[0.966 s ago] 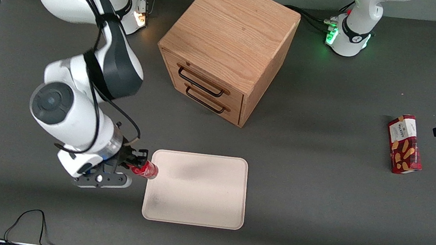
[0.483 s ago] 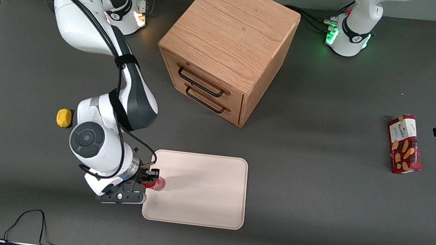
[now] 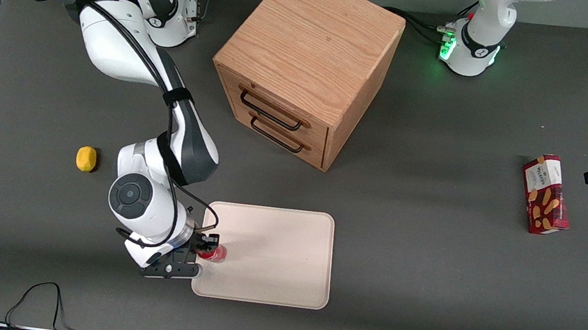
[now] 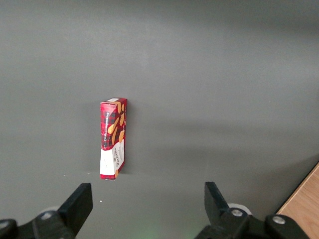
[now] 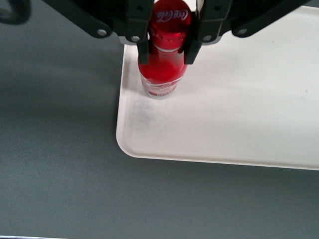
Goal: Place coke bottle on tray
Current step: 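Open the right gripper to release the bottle on the tray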
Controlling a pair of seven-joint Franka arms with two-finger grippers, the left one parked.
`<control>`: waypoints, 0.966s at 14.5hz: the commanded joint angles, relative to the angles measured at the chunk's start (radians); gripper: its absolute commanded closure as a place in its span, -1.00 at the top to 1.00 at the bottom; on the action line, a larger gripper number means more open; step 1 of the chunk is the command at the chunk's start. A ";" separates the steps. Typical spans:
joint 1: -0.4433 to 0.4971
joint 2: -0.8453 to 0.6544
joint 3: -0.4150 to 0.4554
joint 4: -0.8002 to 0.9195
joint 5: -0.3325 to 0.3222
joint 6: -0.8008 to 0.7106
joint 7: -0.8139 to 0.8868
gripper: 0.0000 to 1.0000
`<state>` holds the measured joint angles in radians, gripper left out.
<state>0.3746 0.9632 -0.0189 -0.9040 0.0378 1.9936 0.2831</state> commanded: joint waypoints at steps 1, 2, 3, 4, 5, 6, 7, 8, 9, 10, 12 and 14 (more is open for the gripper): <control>0.001 -0.018 -0.001 -0.035 -0.015 0.025 0.027 -1.00; 0.001 -0.018 -0.001 -0.035 -0.015 0.027 0.037 0.49; 0.001 -0.020 -0.003 -0.036 -0.015 0.027 0.060 0.99; 0.003 -0.021 -0.003 -0.036 -0.016 0.027 0.080 1.00; 0.003 -0.029 -0.003 -0.036 -0.016 0.027 0.093 1.00; 0.003 -0.037 -0.001 -0.036 -0.019 0.024 0.096 1.00; 0.004 -0.047 -0.003 -0.036 -0.021 0.008 0.105 1.00; 0.003 -0.069 -0.001 -0.049 -0.021 -0.019 0.128 1.00; 0.003 -0.098 -0.001 -0.059 -0.021 -0.054 0.146 1.00; 0.004 -0.127 0.000 -0.064 -0.021 -0.094 0.163 1.00; 0.004 -0.194 0.002 -0.064 -0.021 -0.211 0.194 1.00; 0.004 -0.280 0.005 -0.065 -0.016 -0.327 0.197 1.00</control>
<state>0.3753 0.8030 -0.0188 -0.9073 0.0318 1.7557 0.4442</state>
